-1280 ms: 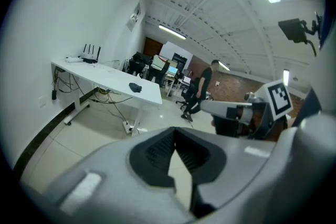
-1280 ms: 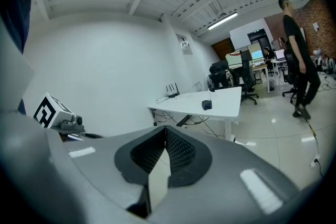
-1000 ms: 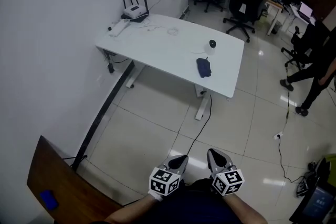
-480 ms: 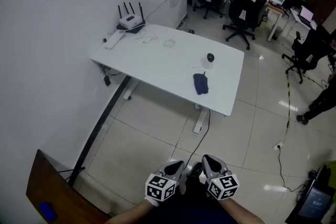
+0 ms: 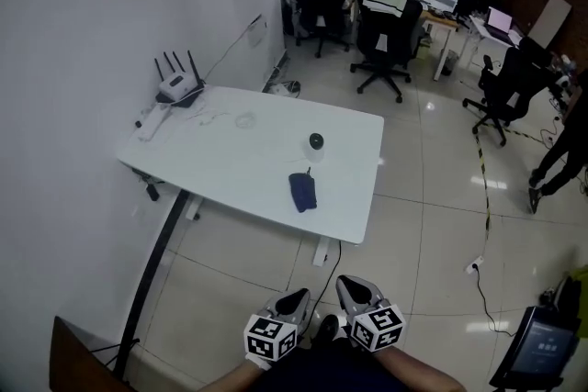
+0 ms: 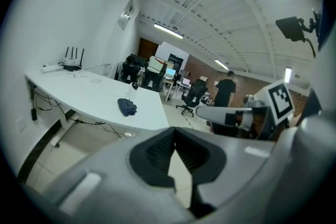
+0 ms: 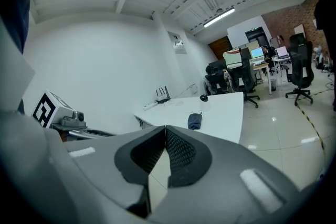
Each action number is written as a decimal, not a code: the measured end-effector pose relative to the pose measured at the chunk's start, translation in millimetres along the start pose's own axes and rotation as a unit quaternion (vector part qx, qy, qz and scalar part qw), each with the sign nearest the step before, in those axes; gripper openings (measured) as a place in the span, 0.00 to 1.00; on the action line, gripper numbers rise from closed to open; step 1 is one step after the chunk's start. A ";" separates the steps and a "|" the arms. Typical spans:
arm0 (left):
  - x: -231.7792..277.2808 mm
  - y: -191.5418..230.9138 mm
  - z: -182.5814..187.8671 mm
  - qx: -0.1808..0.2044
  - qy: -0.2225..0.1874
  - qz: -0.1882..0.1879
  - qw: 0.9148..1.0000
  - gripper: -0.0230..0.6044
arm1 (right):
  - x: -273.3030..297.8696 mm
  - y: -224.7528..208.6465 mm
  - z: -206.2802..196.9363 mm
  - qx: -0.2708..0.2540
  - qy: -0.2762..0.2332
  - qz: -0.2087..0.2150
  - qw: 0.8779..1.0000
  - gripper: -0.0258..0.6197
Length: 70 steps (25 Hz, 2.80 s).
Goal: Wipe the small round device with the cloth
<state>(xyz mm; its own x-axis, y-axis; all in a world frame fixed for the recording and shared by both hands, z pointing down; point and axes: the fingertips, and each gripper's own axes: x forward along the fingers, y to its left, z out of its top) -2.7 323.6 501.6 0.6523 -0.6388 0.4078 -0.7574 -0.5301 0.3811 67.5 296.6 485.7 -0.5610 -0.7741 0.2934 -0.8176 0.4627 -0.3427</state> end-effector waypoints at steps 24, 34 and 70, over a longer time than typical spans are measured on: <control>92.8 61.4 61.5 -0.013 0.016 0.002 1.000 0.04 | 91.3 -81.6 44.6 0.020 0.011 -0.018 1.000 0.06; 122.9 124.5 107.5 -0.001 0.020 -0.036 0.999 0.04 | 157.4 -90.9 75.8 0.022 0.001 -0.057 0.998 0.06; 251.6 122.3 159.8 -0.023 0.009 0.028 0.999 0.04 | 208.1 -217.7 123.1 0.030 0.027 0.002 0.999 0.06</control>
<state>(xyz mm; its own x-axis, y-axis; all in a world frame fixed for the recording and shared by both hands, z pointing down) 64.4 8.9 518.2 0.6099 -0.6564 0.4440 -0.7908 -0.4670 0.3957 144.6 -18.4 511.5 -0.5711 -0.7475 0.3394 -0.8075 0.4369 -0.3964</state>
